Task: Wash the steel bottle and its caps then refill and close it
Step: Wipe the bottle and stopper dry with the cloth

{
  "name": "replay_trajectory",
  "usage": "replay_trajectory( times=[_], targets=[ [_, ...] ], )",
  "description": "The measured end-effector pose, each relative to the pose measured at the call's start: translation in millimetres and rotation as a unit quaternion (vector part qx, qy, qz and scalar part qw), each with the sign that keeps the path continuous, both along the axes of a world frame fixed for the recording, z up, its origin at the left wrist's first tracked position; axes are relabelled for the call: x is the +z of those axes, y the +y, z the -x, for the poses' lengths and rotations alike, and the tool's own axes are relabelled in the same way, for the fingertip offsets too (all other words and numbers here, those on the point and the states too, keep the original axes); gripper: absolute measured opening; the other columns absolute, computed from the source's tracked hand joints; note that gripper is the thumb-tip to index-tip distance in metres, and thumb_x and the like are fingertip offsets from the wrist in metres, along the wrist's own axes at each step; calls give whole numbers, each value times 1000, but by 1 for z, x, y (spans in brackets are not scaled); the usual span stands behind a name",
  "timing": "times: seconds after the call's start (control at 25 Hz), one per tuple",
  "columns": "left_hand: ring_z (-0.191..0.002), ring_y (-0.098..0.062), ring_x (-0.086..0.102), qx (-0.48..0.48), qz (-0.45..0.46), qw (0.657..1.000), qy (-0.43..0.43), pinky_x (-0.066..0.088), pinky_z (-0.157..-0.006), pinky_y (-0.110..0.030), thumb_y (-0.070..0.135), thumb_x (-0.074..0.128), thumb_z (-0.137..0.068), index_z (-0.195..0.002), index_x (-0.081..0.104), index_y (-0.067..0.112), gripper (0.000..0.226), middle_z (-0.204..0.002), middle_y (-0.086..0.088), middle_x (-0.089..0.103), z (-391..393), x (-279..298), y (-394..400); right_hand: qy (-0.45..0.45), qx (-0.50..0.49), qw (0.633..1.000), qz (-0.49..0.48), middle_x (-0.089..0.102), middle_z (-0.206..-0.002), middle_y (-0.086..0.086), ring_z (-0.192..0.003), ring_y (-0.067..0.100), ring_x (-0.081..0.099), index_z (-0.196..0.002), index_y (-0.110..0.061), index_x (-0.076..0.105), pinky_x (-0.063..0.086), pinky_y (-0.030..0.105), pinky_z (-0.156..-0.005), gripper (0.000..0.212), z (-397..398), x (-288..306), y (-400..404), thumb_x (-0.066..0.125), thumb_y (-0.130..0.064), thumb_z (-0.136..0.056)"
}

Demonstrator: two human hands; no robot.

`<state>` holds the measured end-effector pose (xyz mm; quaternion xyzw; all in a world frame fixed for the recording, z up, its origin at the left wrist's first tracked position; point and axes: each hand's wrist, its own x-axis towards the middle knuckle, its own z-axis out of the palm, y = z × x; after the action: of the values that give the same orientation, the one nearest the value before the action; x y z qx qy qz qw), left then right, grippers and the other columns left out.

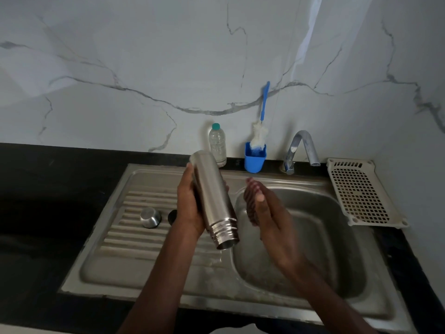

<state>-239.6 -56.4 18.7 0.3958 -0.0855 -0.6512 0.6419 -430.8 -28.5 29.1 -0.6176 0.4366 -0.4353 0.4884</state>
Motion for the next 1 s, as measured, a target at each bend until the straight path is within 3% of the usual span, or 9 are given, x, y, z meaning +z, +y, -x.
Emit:
replay_trajectory(
  times=[0.08,0.16,0.28,0.36,0.44,0.6,0.84,0.92,1.0],
  targets=[
    [-93,-33,71,-34,1,999,-10,62,-79,-41,74,48,-97,-146,54,0,90,-107,-22,70,12,0,3,101,81,981,142,51,-147,-15,-139,13,49,-143,-35,53,49,40,-108,35,-18,2,7,37,-38,-112],
    [-111,-33,70,-85,38,995,-30,59,-95,-41,76,32,-100,-146,55,2,91,-123,-22,69,23,7,9,235,67,938,246,34,-163,-2,-153,21,28,-150,-24,50,35,45,-122,41,-37,0,3,36,-34,-112],
    [-127,-33,66,-140,58,987,-57,55,-104,-45,73,29,-99,-147,57,13,81,-140,-18,66,35,16,21,217,-16,950,222,35,-163,2,-155,16,23,-151,-20,48,24,43,-127,43,-51,12,-40,34,-32,-113],
    [-112,-36,72,-179,59,978,-93,61,-91,-49,69,42,-96,-143,59,13,75,-132,-22,69,38,17,26,58,-56,995,61,52,-148,-8,-141,6,42,-146,-23,54,34,38,-122,40,-49,35,-65,36,-34,-113],
    [-91,-37,75,-196,81,961,-179,63,-77,-48,57,59,-99,-135,61,10,59,-118,-25,72,35,14,24,-67,-43,993,-90,61,-135,-16,-129,2,55,-141,-26,60,42,35,-117,37,-47,45,-75,40,-36,-111],
    [-79,-29,75,-210,108,913,-332,62,-70,-43,27,75,-94,-125,64,8,38,-102,-18,78,13,22,19,110,37,983,139,74,-111,-15,-98,-1,70,-125,-27,71,58,24,-85,31,-21,46,-68,46,-36,-109],
    [-96,-7,75,-222,91,800,-550,62,-89,-39,26,88,-81,-121,70,24,44,-106,6,79,14,21,12,401,159,817,382,70,-110,-8,-99,14,64,-114,-25,72,51,35,-89,39,-29,50,-91,38,-43,-107],
    [-92,-7,75,-196,98,797,-563,62,-86,-43,26,91,-76,-116,70,25,45,-102,6,78,12,21,14,377,125,834,383,69,-103,-8,-95,14,65,-107,-24,73,52,35,-84,34,-31,46,-80,44,-42,-106],
    [-94,-4,74,-179,113,795,-569,62,-83,-33,31,97,-69,-120,65,25,60,-105,9,77,10,17,20,329,100,891,295,69,-93,-13,-90,7,66,-98,-30,73,52,27,-78,29,-30,55,-74,48,-43,-106]
  ],
)
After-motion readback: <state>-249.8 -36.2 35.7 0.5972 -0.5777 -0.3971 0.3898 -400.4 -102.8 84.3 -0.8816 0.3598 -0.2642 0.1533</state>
